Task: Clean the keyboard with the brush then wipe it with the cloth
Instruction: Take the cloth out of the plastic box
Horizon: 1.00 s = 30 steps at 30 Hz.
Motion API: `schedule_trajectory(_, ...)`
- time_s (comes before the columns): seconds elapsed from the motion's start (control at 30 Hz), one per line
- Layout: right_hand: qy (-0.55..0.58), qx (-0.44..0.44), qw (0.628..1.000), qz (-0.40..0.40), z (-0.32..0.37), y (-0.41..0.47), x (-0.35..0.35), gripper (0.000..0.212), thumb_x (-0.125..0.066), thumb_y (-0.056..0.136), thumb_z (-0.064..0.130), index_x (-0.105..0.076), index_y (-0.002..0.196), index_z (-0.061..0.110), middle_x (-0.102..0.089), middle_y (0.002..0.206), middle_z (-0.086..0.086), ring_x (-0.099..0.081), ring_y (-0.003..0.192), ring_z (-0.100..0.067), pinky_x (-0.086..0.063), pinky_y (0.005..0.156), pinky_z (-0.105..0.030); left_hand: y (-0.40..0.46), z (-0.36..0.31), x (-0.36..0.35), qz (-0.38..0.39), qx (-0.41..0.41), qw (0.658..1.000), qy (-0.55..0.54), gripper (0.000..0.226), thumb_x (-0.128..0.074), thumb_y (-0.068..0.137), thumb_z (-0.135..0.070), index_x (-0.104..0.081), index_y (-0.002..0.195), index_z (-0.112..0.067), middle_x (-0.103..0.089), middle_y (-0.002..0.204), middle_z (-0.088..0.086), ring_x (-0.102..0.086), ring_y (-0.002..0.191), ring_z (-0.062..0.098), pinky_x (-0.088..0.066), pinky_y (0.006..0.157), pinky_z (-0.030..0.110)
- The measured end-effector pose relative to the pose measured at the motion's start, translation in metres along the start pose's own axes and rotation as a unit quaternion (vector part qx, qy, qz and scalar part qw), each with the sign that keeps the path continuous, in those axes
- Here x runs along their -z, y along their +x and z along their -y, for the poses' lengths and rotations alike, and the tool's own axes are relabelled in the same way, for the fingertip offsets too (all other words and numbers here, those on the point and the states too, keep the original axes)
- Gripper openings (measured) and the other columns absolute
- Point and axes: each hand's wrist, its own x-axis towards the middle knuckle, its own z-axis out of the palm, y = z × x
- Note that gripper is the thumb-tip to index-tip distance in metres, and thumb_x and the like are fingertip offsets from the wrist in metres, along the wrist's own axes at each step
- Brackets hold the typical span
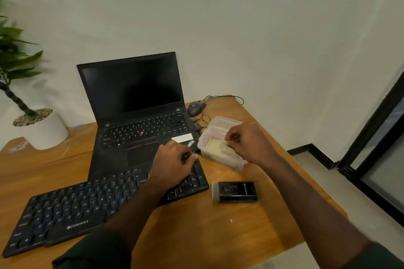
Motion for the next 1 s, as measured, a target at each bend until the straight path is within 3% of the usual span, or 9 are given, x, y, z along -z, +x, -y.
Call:
schedule_trajectory(0.2, -0.112, 0.013, 0.977, 0.181, -0.010, 0.051, -0.029, 0.029, -0.080, 0.082, 0.018, -0.078, 0.110, 0.020, -0.073, 0.116, -0.002, -0.066, 0.103, -0.019, -0.055, 0.096, -0.034, 0.015, 0.001, -0.004, 0.011, -0.005, 1.000, 0.006, 0.023, -0.065, 0.090, -0.046, -0.074, 0.090, -0.025, -0.069, 0.087, -0.010, -0.054, 0.093, 0.010, -0.047, 0.087, 0.042)
schedule_trajectory(0.37, -0.140, 0.023, 0.966, 0.216, -0.014, 0.062, -0.037, 0.029, -0.078, 0.085, 0.017, -0.076, 0.114, 0.022, -0.069, 0.121, -0.004, -0.063, 0.106, -0.022, -0.054, 0.097, -0.035, 0.026, 0.002, -0.008, 0.016, -0.010, 1.000, -0.006, 0.021, -0.066, 0.091, -0.043, -0.075, 0.091, -0.024, -0.069, 0.088, -0.010, -0.054, 0.094, 0.011, -0.045, 0.088, 0.043)
schedule_trajectory(0.53, -0.164, 0.040, 0.970, 0.177, -0.019, 0.059, -0.047, 0.022, -0.079, 0.082, 0.020, -0.077, 0.104, 0.025, -0.068, 0.114, -0.006, -0.065, 0.097, -0.022, -0.056, 0.088, -0.033, 0.032, 0.000, -0.011, 0.012, -0.011, 1.000, -0.011, 0.020, -0.067, 0.090, -0.043, -0.075, 0.093, -0.025, -0.070, 0.091, -0.011, -0.054, 0.096, 0.010, -0.045, 0.088, 0.043)
schedule_trajectory(0.67, -0.152, 0.047, 0.975, 0.157, -0.024, 0.057, -0.048, 0.022, -0.077, 0.084, 0.021, -0.075, 0.106, 0.024, -0.068, 0.113, -0.005, -0.064, 0.096, -0.021, -0.056, 0.089, -0.034, 0.031, -0.002, -0.005, 0.010, -0.002, 1.000, -0.023, 0.022, -0.067, 0.090, -0.043, -0.074, 0.098, -0.024, -0.070, 0.096, -0.011, -0.056, 0.098, 0.010, -0.046, 0.090, 0.042)
schedule_trajectory(0.8, -0.067, 0.026, 0.994, 0.078, -0.023, 0.049, -0.035, 0.021, -0.075, 0.089, 0.023, -0.075, 0.110, 0.018, -0.072, 0.108, -0.003, -0.065, 0.094, -0.017, -0.054, 0.084, -0.032, 0.023, -0.009, 0.007, 0.002, 0.033, 0.993, -0.112, 0.023, -0.069, 0.090, -0.039, -0.073, 0.107, -0.023, -0.070, 0.098, -0.014, -0.059, 0.093, 0.001, -0.049, 0.083, 0.025)
schedule_trajectory(0.9, 0.084, 0.053, 0.992, -0.078, -0.002, 0.033, -0.029, 0.014, -0.076, 0.088, 0.020, -0.077, 0.101, 0.016, -0.072, 0.099, 0.002, -0.066, 0.089, -0.013, -0.056, 0.082, -0.035, 0.018, -0.020, 0.024, -0.023, 0.121, 0.945, -0.304, 0.019, -0.067, 0.092, -0.035, -0.076, 0.098, -0.020, -0.073, 0.085, -0.008, -0.067, 0.082, 0.005, -0.051, 0.066, 0.018)
schedule_trajectory(1.0, 0.171, 0.092, 0.973, -0.128, 0.037, 0.009, -0.040, 0.014, -0.075, 0.089, 0.021, -0.075, 0.103, 0.017, -0.071, 0.097, 0.007, -0.064, 0.088, -0.003, -0.055, 0.078, -0.025, 0.012, -0.028, 0.038, 0.013, 0.188, 0.859, -0.475, 0.032, -0.061, 0.093, -0.044, -0.074, 0.089, -0.014, -0.075, 0.086, 0.005, -0.071, 0.081, 0.019, -0.051, 0.065, 0.028)
